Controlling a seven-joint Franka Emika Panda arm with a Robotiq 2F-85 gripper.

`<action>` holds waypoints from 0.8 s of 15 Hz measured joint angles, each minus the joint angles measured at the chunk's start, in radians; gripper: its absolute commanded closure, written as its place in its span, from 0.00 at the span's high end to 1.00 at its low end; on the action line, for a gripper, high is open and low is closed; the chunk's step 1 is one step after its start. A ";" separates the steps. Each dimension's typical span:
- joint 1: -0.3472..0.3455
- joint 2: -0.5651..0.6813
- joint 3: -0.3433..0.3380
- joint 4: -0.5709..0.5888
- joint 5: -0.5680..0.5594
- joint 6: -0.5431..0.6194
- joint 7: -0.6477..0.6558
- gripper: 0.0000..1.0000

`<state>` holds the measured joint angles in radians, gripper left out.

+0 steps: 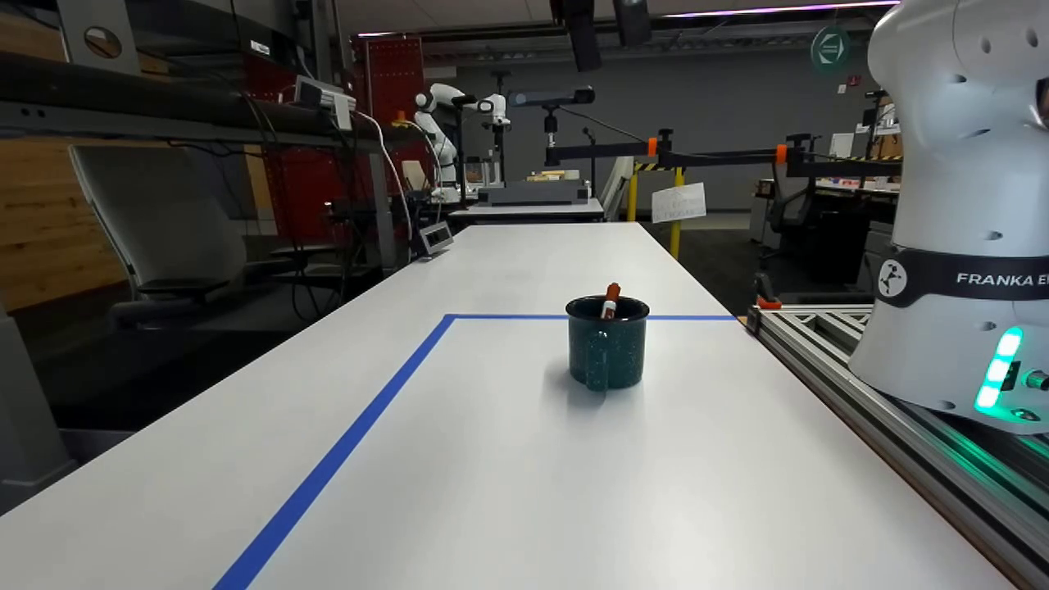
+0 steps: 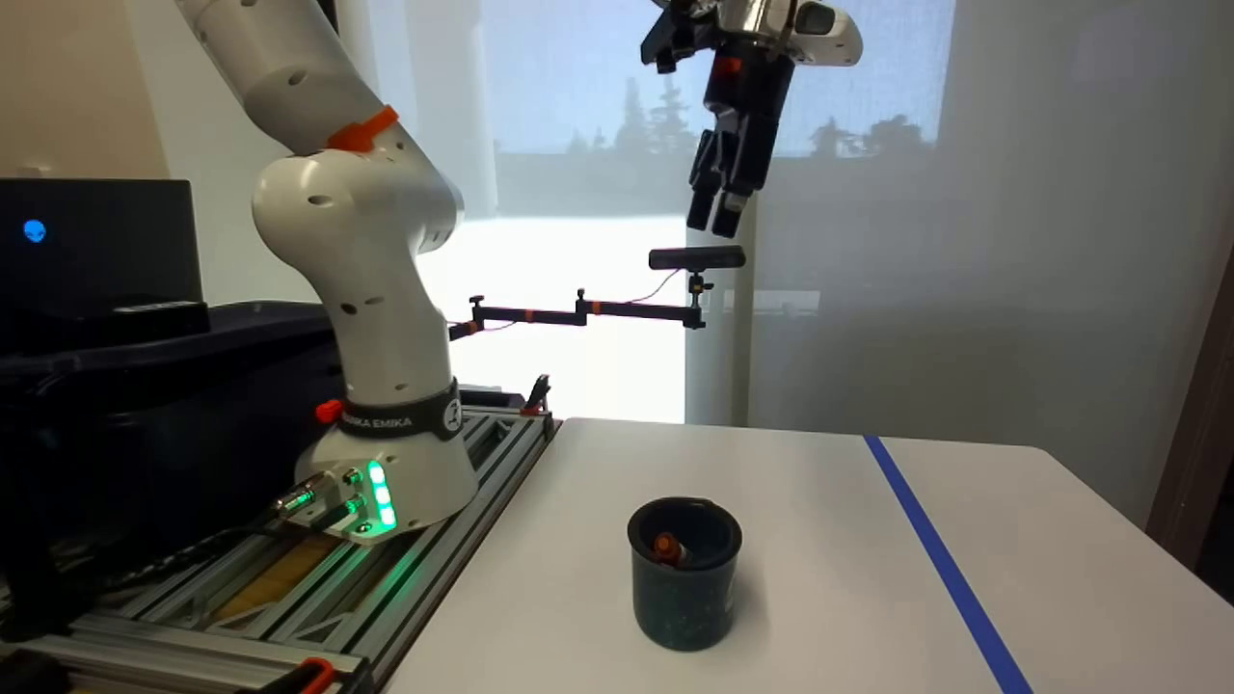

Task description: Take the marker out of the mug and place it to the right of the mug

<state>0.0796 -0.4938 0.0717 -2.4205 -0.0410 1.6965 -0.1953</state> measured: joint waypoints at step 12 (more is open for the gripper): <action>-0.008 0.043 -0.091 -0.212 -0.294 0.311 -0.239 1.00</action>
<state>0.0712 -0.4507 -0.0190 -2.6326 -0.3347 2.0076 -0.4344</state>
